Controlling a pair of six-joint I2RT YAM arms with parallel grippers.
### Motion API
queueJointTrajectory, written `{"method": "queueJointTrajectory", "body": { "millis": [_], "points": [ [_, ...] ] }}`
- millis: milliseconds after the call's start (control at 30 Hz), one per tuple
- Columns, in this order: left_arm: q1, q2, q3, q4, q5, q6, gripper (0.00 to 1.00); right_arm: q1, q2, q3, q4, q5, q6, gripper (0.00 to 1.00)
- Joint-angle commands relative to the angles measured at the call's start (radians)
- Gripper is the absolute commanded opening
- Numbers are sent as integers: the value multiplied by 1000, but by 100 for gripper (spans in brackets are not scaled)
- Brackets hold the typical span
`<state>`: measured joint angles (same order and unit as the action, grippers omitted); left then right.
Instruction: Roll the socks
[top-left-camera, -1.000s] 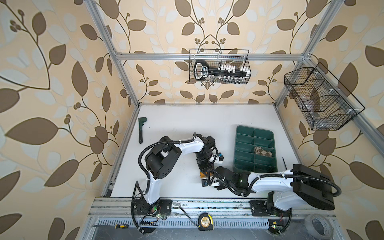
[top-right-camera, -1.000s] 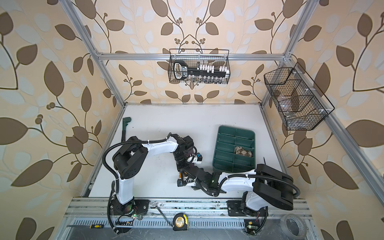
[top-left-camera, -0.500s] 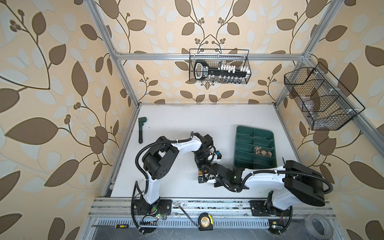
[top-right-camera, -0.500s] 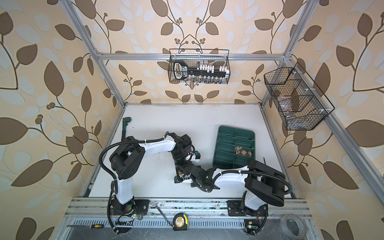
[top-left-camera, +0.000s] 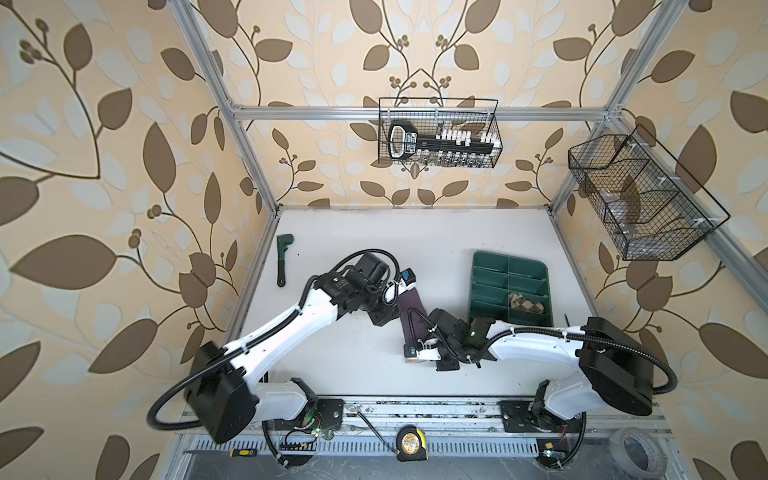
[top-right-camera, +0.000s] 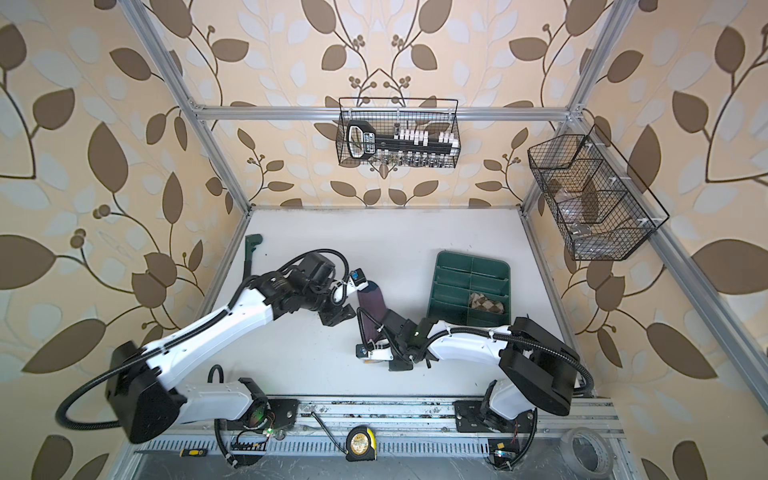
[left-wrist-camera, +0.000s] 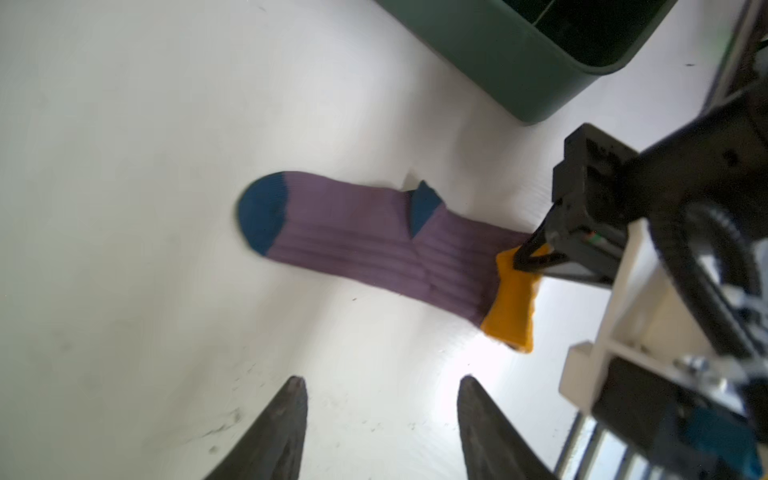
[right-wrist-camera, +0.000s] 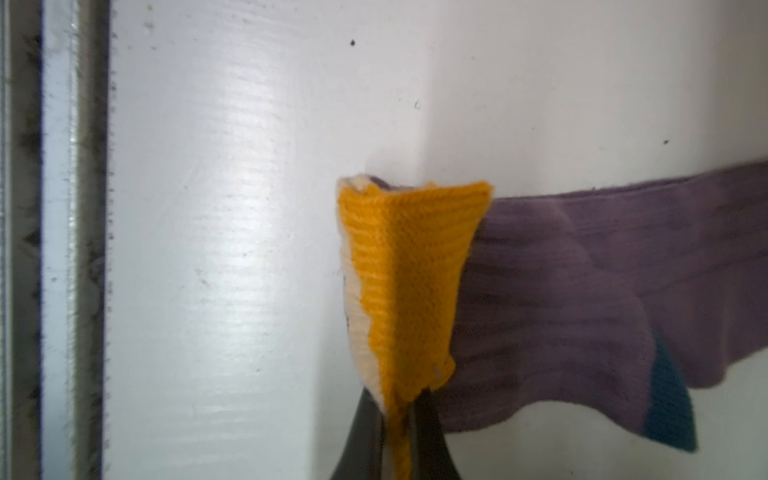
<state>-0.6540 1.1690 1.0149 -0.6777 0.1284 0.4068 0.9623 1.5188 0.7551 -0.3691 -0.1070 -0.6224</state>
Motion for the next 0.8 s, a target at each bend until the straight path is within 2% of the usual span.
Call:
{"method": "queueJointTrajectory", "body": {
  "millis": [0, 100, 200, 267, 367, 433, 500, 633, 767],
  "points": [
    [-1, -186, -39, -23, -216, 21, 56, -54, 71, 71, -186, -199, -34, 0],
    [-3, -308, -24, -87, -212, 83, 56, -112, 163, 147, -284, -262, -41, 0],
    [-32, -327, 10, -165, -179, 77, 56, -172, 285, 231, -371, -301, -43, 0],
    [-115, -295, 1, -208, -229, 61, 56, -204, 345, 270, -398, -316, -39, 0],
    [-326, -244, -96, -175, -406, 48, 58, -230, 380, 301, -389, -318, -29, 0],
    [-452, -184, -149, -118, -498, 26, 59, -233, 387, 312, -382, -315, -30, 1],
    [-536, -90, -178, -47, -523, 9, 61, -235, 395, 328, -386, -318, -34, 2],
    [-618, 126, -154, 63, -533, -44, 62, -236, 411, 348, -392, -328, -36, 2],
    [-649, 310, -139, 175, -533, -68, 62, -237, 414, 352, -395, -336, -40, 2]
  ]
}}
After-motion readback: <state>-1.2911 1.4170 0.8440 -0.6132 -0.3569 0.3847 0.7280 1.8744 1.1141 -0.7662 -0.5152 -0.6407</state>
